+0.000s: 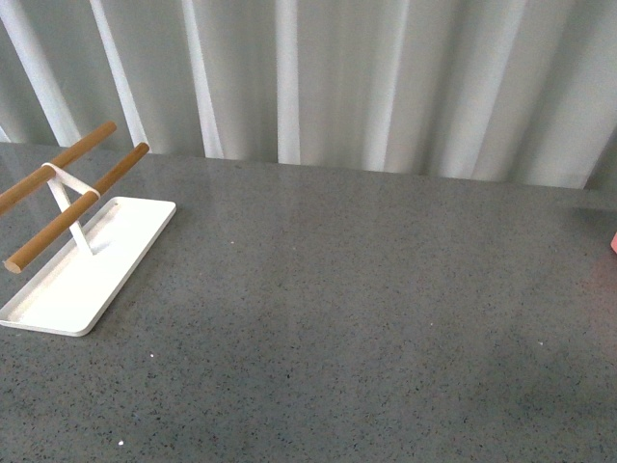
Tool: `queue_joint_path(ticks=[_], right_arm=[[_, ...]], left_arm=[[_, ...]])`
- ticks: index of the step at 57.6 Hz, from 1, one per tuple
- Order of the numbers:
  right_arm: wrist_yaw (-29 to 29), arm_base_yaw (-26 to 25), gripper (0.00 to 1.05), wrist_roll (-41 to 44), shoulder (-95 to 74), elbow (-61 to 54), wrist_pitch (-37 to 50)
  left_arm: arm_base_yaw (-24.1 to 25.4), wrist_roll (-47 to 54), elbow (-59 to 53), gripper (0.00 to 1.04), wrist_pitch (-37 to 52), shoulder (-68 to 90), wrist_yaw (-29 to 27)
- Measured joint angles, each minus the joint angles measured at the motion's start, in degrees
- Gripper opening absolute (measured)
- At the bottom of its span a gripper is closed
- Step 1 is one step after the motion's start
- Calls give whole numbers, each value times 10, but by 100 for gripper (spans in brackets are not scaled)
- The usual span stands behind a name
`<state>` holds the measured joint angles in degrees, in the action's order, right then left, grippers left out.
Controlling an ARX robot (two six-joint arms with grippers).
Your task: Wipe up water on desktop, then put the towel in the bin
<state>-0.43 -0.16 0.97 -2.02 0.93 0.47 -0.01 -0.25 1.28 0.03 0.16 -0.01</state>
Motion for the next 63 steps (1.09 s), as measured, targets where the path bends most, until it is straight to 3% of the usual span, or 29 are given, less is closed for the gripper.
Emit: queue_joint_path(ticks=[11, 43, 63], right_arm=[[1, 0, 4, 0, 18, 0, -4], [0, 0, 99, 0, 18, 0, -4], [0, 0, 98, -2, 18, 0, -4]], left_arm=[[0, 0, 0, 98, 0, 0, 0], [0, 0, 0, 98, 0, -1, 0], [0, 0, 0, 98, 0, -1, 0]])
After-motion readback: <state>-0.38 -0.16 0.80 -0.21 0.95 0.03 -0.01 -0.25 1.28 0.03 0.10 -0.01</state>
